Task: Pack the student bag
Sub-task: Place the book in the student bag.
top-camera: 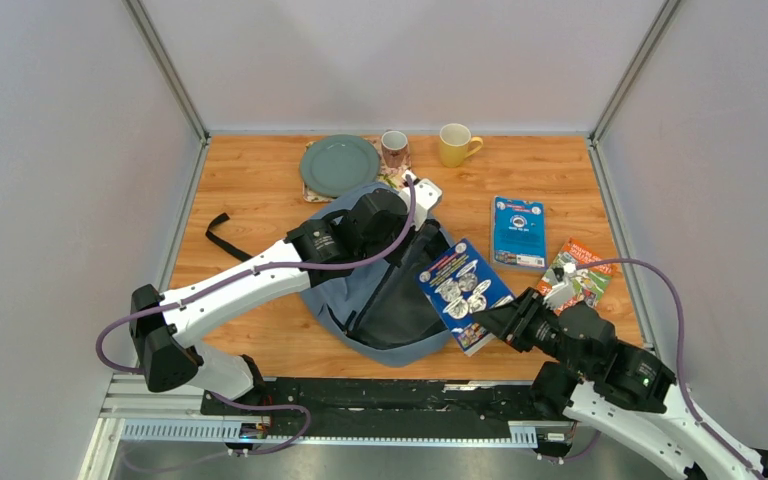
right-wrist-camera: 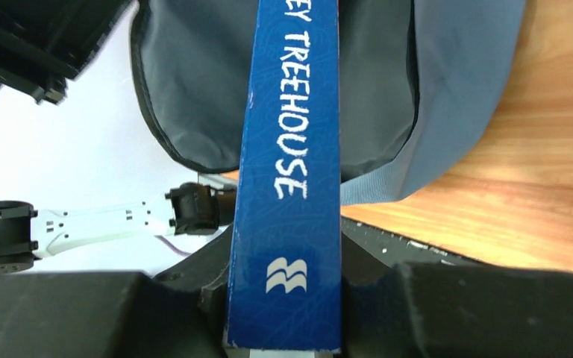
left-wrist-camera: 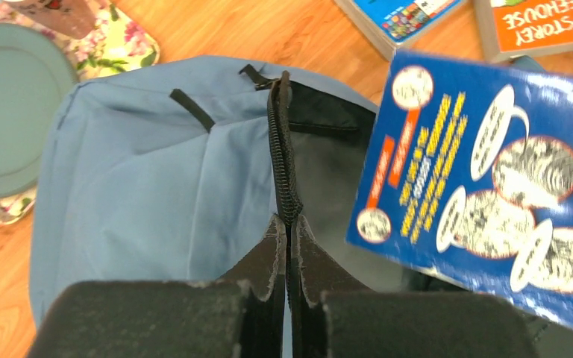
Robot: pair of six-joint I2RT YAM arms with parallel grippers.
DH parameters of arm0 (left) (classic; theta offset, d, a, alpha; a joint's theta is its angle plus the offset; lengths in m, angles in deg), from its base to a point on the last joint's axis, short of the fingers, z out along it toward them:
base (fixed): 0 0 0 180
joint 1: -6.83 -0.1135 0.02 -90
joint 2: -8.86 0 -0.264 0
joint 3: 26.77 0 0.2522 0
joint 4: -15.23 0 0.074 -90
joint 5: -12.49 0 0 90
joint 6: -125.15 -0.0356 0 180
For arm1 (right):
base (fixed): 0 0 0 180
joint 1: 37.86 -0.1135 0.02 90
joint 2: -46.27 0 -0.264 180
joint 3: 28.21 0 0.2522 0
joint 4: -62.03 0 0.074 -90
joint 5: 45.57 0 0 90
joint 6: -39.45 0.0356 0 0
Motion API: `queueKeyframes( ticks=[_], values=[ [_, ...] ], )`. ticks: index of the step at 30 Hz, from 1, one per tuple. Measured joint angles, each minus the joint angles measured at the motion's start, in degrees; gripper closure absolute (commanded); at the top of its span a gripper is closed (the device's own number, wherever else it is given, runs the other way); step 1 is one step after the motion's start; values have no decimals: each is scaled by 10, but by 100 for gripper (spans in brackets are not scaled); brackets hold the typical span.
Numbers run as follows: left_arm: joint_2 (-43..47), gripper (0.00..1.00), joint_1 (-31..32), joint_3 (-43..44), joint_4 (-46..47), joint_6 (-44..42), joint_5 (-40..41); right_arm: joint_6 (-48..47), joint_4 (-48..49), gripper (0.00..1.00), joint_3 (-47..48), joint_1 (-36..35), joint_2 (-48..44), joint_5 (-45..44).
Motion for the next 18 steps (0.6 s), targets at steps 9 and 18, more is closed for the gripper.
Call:
queueKeyframes(
  ticks=[9,18],
  values=[
    [21,100,0,0,0,-7,24,44,60,100,-58,0,68,85],
    [88,100,0,-41,16,-15,-36,104,394,100,-193,0,226,113]
  ],
)
